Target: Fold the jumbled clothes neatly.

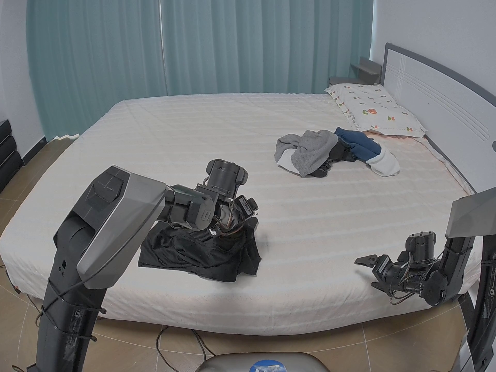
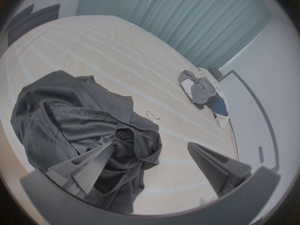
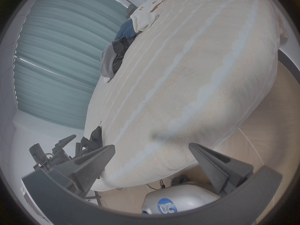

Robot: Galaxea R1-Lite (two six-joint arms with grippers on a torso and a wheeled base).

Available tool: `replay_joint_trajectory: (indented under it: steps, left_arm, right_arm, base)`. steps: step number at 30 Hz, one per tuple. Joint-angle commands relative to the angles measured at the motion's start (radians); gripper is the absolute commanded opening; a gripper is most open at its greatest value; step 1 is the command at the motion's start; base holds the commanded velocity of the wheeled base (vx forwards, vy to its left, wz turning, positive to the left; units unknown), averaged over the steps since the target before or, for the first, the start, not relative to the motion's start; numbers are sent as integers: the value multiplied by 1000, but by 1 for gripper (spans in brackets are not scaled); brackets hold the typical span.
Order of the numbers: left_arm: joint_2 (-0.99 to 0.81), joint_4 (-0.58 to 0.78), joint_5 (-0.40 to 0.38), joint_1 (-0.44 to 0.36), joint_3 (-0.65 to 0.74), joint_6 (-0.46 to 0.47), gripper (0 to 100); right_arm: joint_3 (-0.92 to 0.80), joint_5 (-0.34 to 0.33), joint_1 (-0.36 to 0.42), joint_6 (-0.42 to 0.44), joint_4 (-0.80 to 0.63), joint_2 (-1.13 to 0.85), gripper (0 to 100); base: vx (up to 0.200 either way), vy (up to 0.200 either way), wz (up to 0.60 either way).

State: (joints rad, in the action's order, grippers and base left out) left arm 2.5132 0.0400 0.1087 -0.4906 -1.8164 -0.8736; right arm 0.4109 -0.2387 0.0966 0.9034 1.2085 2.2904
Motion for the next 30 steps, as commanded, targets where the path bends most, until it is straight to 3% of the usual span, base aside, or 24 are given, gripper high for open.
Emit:
replay_joint_trajectory:
  steps: [1,6,12,14,20,25,27,30]
  left_arm:
    - [-53,1,-9,0,14,-39,100]
    - [-160,0,-17,18,58,-91,100]
    - [-229,-5,-38,122,144,-104,100]
    - [-246,-15,-49,164,193,-148,100]
    - [-266,-17,-198,305,307,-189,100]
    - [-269,-29,-251,394,382,-189,100]
    - [-264,-83,-270,438,437,-189,100]
    - [-267,-169,-285,475,519,-191,100]
  right_arm:
    - [0,1,5,0,0,1,100]
    - [5,4,5,2,0,1,100]
    - [32,53,40,3,20,23,100]
    - [39,81,75,3,28,14,100]
    - [131,110,137,0,-4,-52,100]
    - [276,114,227,-8,-213,-146,100]
    - [402,114,281,-8,-392,-186,100]
    - [551,114,334,-9,-530,-177,100]
  base:
    - [0,0,0]
    - [0,0,0]
    - [0,0,0]
    - [0,0,0]
    - [0,0,0]
    - [0,160,0]
    - [0,200,0]
    - [0,200,0]
